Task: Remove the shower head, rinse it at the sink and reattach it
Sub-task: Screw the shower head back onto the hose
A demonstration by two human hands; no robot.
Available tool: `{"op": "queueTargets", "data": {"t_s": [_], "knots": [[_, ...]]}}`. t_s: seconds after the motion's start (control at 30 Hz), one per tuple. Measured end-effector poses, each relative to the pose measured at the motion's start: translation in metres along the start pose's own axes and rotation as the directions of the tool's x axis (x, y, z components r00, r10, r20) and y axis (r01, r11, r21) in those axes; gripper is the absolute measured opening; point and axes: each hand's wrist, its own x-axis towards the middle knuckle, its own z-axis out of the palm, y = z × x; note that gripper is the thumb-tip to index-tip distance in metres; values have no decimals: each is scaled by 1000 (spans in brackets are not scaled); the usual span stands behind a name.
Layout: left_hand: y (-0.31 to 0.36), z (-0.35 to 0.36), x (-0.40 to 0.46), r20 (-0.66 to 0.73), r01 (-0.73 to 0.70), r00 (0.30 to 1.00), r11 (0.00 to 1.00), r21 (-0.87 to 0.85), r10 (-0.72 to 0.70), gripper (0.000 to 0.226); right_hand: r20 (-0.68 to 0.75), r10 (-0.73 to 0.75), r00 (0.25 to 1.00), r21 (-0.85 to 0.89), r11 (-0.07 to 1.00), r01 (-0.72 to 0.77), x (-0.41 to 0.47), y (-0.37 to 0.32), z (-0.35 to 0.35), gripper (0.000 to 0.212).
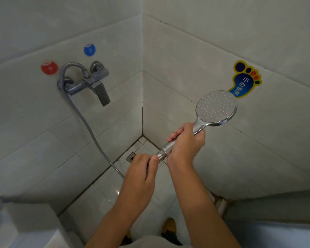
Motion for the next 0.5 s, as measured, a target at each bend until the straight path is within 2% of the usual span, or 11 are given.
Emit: {"op": "queueTargets", "data": {"t_s": [0.07,0.2,0.43,0.5], "knots": [[-2,0,1,-3,-3,1000,1000,30,3,35,4,6,1000,5,1000,-6,-1,0,0,6],[-2,-1,0,-25,-46,999,999,26,46,5,4,7,1000,-4,1000,-7,0,1,-2,5],[-2,0,-3,-52,-18,999,999,-31,16,34,5,9,1000,2,1000,-9,0,1,-3,7],[-1,0,-5,-51,-29,998,999,-16,28,32,8,15,1000,0,1000,-15,-1,2,-4,7]]}}
